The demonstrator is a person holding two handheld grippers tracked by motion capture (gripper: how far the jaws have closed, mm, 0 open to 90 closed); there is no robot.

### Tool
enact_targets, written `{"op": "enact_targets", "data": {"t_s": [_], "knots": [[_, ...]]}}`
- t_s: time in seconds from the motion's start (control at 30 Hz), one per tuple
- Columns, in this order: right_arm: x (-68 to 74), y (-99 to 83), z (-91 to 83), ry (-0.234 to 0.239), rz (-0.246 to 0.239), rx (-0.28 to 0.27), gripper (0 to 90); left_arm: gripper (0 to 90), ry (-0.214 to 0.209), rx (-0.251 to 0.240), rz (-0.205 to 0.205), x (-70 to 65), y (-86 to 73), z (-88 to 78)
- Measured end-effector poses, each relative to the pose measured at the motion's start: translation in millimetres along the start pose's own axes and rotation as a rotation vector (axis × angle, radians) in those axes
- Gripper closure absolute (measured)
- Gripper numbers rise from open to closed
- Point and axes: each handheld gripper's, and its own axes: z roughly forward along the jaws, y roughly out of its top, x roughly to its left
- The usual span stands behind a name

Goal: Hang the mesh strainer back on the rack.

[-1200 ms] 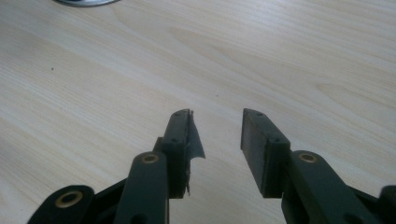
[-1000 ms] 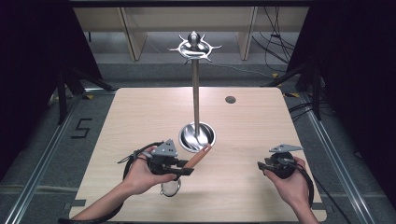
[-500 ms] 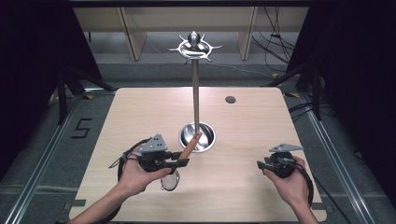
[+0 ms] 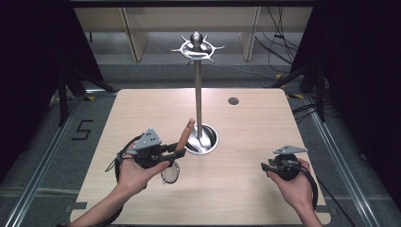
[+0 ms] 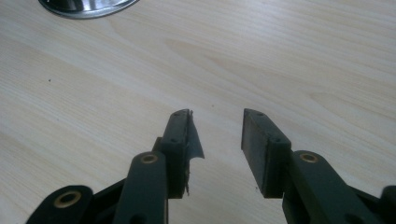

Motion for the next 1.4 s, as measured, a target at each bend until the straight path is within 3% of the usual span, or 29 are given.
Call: {"op": "enact_targets", "data": {"t_s": [0.03,0.07,0.13,0.57,1.4], "knots": [[1.4,0.8,-1.1,0.006,0.025,0.01,63.1,67.9,0.01,-0.003,-0.01,-0.8,0.7,-0.6],[-0.3,-0.2,0.3,-0.002,-0.005,-0.005,63.1,67.9,0.016,-0.01,-0.005,-0.5,1.6,-1.1],[2.1,0.9,-1.3,0.005,0.038,0.007,63.1,67.9,0.024,-0.02,-0.007,-0.4,3.3,-2.0],[1.3,0.8,-1.1,0.001,0.031,-0.003,63.1,67.9,0.049,-0.091,-0.016,0.9,14.6,-6.8],[1.7,0.9,-0.9,-0.003,0.028,-0.01,63.1,67.8,0.106,-0.168,-0.039,8.7,33.9,-13.8]]}}
